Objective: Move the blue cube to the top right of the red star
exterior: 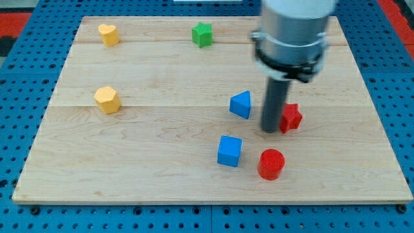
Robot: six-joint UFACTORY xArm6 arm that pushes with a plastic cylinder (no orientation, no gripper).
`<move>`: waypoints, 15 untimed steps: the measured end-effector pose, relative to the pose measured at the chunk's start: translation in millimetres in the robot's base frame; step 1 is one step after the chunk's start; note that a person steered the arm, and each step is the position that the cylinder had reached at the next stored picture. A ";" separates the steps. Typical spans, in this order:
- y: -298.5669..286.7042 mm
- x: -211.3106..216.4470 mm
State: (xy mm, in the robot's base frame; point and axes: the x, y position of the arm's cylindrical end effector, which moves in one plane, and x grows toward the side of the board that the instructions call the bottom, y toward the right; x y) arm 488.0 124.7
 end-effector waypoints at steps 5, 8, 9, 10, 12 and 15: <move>-102.4 51.2; 19.1 29.4; 69.3 28.7; 109.9 12.0; 133.6 23.7; 185.9 -41.1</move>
State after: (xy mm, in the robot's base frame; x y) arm 446.9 310.6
